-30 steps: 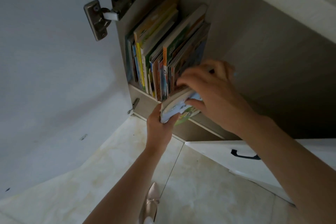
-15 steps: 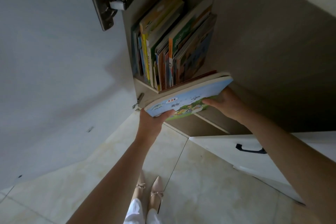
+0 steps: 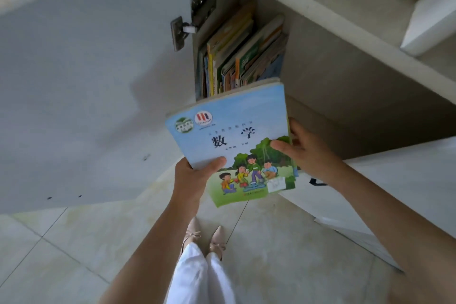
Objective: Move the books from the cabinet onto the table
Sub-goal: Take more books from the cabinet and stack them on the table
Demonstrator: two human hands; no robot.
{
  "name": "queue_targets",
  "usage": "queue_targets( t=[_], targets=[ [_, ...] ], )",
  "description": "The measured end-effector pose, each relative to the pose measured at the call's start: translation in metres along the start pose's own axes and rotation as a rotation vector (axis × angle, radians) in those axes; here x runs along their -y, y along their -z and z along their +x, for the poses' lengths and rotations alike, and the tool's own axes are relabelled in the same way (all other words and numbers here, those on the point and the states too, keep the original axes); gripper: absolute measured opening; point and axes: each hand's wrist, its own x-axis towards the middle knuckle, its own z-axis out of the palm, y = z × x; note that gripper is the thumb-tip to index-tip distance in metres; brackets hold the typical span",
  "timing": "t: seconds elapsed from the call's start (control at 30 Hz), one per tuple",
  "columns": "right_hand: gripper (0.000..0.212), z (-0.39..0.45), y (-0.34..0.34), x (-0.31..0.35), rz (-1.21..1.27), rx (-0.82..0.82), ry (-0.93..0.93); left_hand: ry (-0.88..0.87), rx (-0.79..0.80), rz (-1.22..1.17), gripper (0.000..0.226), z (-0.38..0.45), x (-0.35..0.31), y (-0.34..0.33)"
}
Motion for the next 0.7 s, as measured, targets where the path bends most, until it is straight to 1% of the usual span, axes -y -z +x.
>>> queue_targets(
  t=[0.07, 0.1, 0.13, 0.23, 0.3, 0.37, 0.47, 0.53, 0.6, 0.7],
  targets=[
    [0.031, -0.027, -0.004, 0.022, 0.043, 0.014, 0.011, 0.041, -0.069, -0.059, 0.044, -0.032, -0.016, 0.006],
    [0.035, -0.041, -0.008, 0.033, 0.057, 0.023, 0.012, 0.054, -0.099, -0.087, 0.044, -0.047, -0.025, 0.009],
    [0.037, -0.054, -0.012, 0.043, 0.072, 0.03, 0.011, 0.055, -0.121, -0.104, 0.048, -0.063, -0.033, 0.014],
    [0.027, -0.089, -0.028, 0.07, 0.106, 0.052, 0.041, 0.071, -0.148, -0.129, 0.063, -0.106, -0.053, 0.033],
    [0.027, -0.106, -0.041, 0.087, 0.143, 0.057, 0.075, 0.098, -0.2, -0.141, 0.061, -0.132, -0.061, 0.047],
    [0.035, -0.124, -0.055, 0.104, 0.193, 0.095, 0.111, 0.129, -0.267, -0.186, 0.06, -0.16, -0.071, 0.062],
    [0.064, -0.149, -0.076, 0.123, 0.204, 0.201, 0.15, 0.147, -0.312, -0.277, 0.062, -0.201, -0.083, 0.085],
    [0.076, -0.162, -0.09, 0.133, 0.187, 0.245, 0.173, 0.138, -0.339, -0.291, 0.058, -0.228, -0.087, 0.1],
    [0.078, -0.18, -0.11, 0.144, 0.171, 0.28, 0.178, 0.088, -0.36, -0.297, 0.063, -0.261, -0.087, 0.121],
    [0.076, -0.21, -0.143, 0.161, 0.144, 0.335, 0.186, -0.009, -0.387, -0.226, 0.084, -0.31, -0.085, 0.152]
  ],
)
